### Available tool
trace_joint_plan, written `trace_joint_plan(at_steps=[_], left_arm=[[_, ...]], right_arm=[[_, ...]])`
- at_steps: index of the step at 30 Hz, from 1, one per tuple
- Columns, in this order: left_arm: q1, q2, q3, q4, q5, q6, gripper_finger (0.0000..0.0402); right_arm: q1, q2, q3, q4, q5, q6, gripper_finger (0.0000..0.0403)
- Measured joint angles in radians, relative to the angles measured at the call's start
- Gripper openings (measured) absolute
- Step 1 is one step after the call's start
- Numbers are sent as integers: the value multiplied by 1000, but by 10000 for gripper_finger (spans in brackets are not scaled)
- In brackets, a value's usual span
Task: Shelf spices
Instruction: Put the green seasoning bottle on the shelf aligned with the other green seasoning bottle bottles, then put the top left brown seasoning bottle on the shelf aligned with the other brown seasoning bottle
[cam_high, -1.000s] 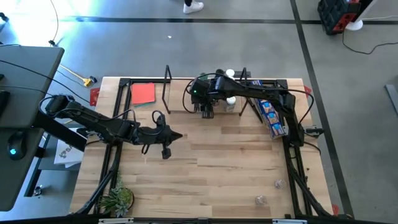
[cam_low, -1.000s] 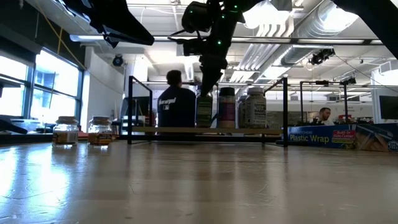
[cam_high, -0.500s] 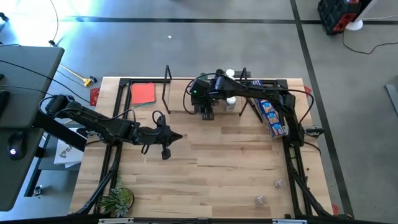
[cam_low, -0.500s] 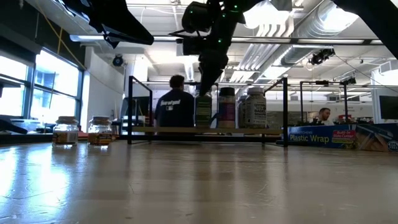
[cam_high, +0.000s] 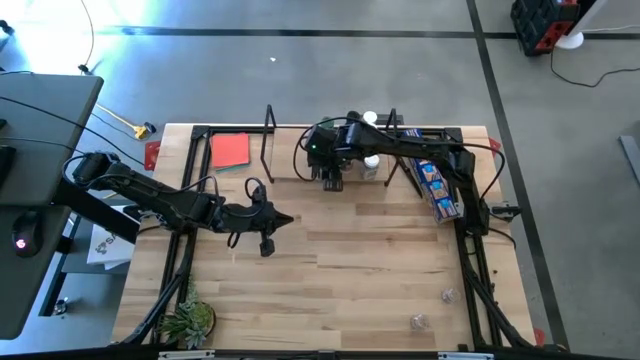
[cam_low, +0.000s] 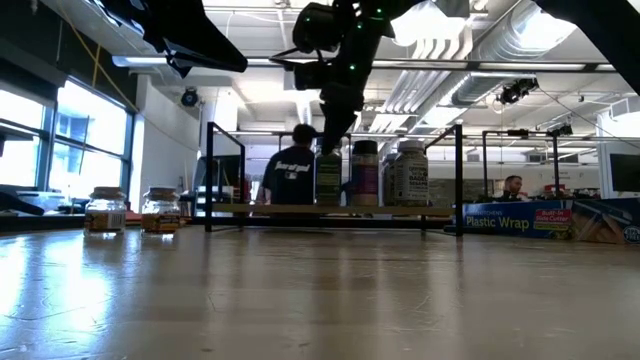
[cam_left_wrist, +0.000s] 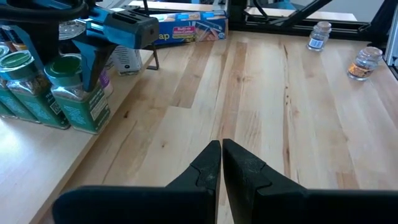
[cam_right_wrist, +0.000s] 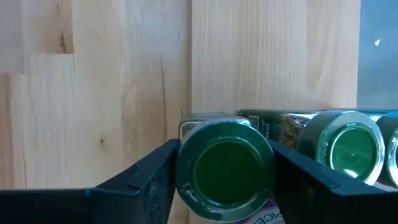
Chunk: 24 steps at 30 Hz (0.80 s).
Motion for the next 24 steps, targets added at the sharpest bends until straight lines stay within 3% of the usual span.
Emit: trace_joint_plan(at_steps=[11, 24], left_arm=[[0, 0, 0, 0, 0, 0, 14], [0, 0, 0, -1, 13, 0, 14]], right_arm=[[0, 0, 0, 6, 16, -10, 283], [48, -1, 0, 19, 162, -69, 287]])
